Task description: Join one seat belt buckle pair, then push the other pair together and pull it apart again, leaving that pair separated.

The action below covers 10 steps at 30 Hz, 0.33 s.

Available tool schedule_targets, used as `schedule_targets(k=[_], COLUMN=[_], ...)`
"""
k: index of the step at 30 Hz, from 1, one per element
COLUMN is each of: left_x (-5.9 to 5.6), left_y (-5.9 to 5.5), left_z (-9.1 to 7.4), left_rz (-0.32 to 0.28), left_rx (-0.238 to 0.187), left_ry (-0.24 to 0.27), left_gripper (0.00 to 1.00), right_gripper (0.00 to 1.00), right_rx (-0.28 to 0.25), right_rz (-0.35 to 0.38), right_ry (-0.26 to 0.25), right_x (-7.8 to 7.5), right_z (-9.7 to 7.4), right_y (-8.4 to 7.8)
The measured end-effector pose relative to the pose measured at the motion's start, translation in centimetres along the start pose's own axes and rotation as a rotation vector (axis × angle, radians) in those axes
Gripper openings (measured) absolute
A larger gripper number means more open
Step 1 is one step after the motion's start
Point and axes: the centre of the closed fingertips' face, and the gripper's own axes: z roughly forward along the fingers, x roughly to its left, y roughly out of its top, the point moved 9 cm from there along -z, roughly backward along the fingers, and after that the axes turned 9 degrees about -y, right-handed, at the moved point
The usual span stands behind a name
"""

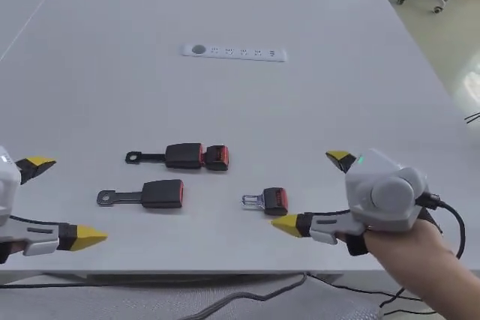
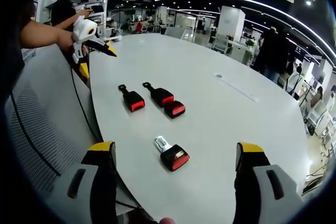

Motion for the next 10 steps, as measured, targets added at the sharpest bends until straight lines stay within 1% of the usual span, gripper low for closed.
schedule_targets(k=[6,8,10], left_x=[0.46,0.7,0.75], left_y=[-0.13,-0.31,-0.46], left_z=[-0.29,-0.41,-0.54], left_rz=[-0.015,-0.041,-0.043], left_rx=[0.0,0.007,0.006], left_ry=[0.015,0.027,0.029], left_gripper=[1.0,1.0,1.0], right_gripper=[0.95,0.98,0.94], right_rx=[0.001,-0.004,-0.011], right_rz=[0.001,0.0,0.005], right_ry=[-0.002,-0.02,-0.022], right_x=[-0.03,-0.11,-0.06], right_z=[-0.05,-0.04,-0.18], right_y=[-0.11,-0.1,-0.04])
